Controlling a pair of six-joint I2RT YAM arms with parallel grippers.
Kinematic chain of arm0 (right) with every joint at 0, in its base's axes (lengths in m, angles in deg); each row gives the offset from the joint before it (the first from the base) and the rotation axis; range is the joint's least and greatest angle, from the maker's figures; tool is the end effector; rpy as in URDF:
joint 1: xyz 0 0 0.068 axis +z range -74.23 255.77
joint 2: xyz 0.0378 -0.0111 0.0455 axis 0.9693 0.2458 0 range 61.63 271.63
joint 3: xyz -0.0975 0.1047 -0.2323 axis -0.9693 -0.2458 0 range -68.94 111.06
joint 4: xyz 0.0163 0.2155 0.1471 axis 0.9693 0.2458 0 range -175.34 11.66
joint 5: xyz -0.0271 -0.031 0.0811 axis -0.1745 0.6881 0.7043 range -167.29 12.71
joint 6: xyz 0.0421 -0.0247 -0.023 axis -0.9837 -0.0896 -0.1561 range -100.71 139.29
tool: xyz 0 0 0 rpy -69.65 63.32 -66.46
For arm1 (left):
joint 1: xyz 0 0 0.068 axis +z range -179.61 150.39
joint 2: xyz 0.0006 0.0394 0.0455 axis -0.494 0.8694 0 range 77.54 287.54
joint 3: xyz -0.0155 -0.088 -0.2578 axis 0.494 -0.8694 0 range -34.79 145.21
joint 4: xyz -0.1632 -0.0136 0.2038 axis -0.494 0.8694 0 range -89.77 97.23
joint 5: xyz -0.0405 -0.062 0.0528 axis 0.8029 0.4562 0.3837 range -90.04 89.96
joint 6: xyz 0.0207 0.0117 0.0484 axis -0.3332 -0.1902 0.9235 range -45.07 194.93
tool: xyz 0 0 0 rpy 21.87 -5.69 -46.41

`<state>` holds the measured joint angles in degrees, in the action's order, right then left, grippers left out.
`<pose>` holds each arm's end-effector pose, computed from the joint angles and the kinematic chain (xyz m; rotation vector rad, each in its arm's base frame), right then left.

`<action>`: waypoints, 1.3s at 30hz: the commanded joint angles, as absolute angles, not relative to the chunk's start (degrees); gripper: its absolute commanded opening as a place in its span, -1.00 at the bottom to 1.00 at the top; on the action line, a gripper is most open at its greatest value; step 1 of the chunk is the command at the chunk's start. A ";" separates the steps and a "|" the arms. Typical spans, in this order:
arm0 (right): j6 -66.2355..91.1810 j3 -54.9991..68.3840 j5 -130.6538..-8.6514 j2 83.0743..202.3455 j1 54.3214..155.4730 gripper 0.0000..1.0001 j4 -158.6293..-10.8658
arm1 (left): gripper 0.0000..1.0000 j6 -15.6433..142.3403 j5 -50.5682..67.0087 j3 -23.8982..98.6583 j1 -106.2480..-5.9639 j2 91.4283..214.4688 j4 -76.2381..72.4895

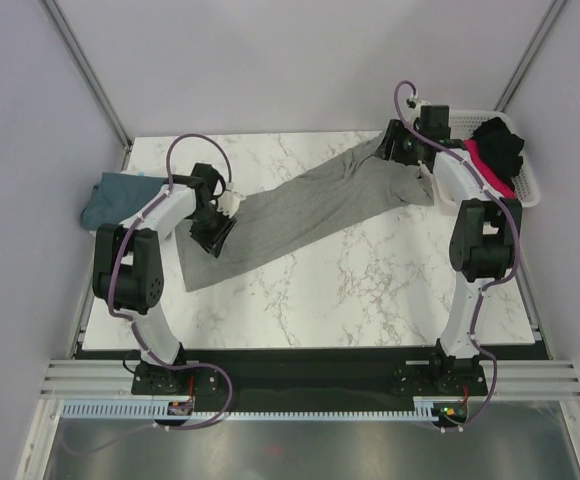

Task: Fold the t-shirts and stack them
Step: Fold the tshirt

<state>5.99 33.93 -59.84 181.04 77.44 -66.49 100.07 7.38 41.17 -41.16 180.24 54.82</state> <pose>0.4891 0.0250 0.2686 0.0492 2.1958 0.4804 0.3325 -0.0727 0.2064 0.9495 2.8160 -0.1648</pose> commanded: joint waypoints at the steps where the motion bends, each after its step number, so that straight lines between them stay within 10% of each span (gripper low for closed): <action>1: 1.80 26.79 -56.64 182.13 77.70 0.25 -64.60 | -0.20 101.82 7.69 41.59 -39.19 182.21 54.28; 39: 4.96 41.88 -54.97 201.63 80.69 0.29 -66.27 | -0.20 99.01 7.78 21.82 -45.95 177.66 50.68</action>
